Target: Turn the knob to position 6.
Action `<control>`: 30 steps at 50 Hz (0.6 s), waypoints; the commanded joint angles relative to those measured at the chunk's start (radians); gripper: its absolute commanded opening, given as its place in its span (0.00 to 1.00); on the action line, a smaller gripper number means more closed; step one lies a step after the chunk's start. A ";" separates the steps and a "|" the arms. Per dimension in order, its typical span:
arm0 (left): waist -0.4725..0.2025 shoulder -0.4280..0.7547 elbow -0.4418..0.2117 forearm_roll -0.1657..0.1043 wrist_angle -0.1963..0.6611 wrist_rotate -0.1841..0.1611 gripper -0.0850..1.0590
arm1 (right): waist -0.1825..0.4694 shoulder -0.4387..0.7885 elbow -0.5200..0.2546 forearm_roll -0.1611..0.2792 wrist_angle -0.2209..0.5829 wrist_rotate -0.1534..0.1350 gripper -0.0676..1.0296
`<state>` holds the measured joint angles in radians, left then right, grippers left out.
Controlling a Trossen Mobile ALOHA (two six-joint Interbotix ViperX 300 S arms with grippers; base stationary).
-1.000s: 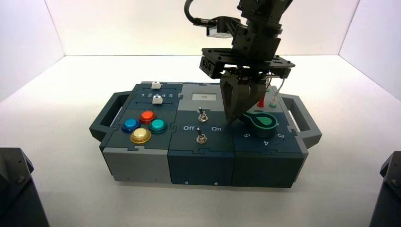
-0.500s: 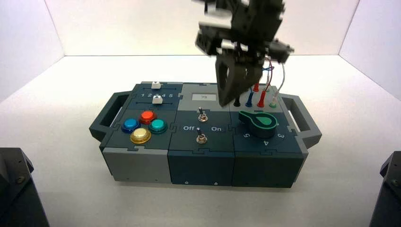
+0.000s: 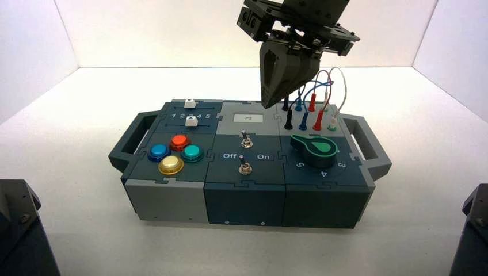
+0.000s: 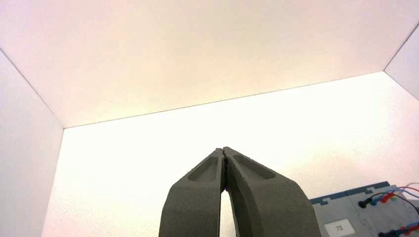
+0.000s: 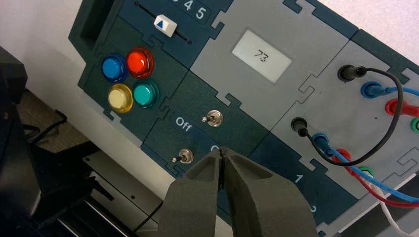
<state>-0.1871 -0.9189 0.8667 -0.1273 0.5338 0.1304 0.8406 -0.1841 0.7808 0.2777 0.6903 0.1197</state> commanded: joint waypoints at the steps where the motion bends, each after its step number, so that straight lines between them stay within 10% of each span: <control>1: 0.005 0.008 -0.017 0.003 -0.012 0.008 0.05 | 0.008 -0.037 0.000 0.008 0.040 0.003 0.04; 15: 0.005 0.012 -0.015 0.003 -0.037 0.008 0.05 | 0.006 -0.198 0.017 0.012 0.247 0.067 0.04; 30: 0.005 0.028 -0.021 0.002 -0.060 0.008 0.05 | 0.002 -0.140 0.041 0.003 0.275 0.071 0.04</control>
<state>-0.1856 -0.8958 0.8667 -0.1273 0.4863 0.1304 0.8406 -0.3482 0.8283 0.2823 0.9771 0.1887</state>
